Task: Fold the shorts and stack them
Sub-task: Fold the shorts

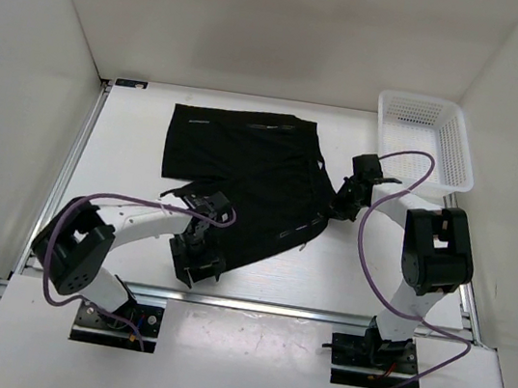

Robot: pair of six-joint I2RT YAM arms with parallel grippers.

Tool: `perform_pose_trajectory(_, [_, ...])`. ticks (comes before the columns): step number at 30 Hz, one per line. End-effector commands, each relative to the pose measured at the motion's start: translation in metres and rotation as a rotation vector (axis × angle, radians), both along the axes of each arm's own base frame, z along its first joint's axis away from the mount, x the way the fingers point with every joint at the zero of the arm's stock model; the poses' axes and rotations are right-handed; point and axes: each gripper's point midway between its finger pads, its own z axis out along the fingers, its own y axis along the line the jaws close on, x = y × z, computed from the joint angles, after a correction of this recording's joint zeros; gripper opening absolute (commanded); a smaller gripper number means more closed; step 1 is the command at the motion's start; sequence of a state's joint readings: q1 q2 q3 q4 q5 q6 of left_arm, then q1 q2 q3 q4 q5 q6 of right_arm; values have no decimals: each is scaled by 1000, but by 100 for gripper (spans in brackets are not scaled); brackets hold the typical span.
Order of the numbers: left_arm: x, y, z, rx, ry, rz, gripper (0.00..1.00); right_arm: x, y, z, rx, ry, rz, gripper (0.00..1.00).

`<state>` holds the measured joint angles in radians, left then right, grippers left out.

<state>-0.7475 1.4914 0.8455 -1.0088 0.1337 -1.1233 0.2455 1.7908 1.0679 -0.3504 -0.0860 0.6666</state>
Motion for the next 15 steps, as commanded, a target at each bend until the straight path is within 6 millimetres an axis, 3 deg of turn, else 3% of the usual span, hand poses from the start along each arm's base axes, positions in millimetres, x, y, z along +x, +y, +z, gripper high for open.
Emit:
perform_pose_trajectory(1, [22, -4, 21, -69, -70, 232, 78, -8, 2, 5, 6, -7, 27, 9])
perform_pose_trajectory(4, [33, -9, 36, -141, -135, 316, 79, -8, 4, 9, 17, -15, 31, 9])
perform_pose_trajectory(6, [33, -13, 30, -149, -106, 340, 77, -8, 4, 9, 17, -15, 31, 9])
perform_pose_trajectory(12, [11, -23, 5, -72, 69, 380, 76, -11, 5, 11, 22, -17, 43, 9])
perform_pose_trajectory(15, [-4, -11, 1, 30, 155, 413, 74, -13, 4, 15, 24, -28, 44, 9])
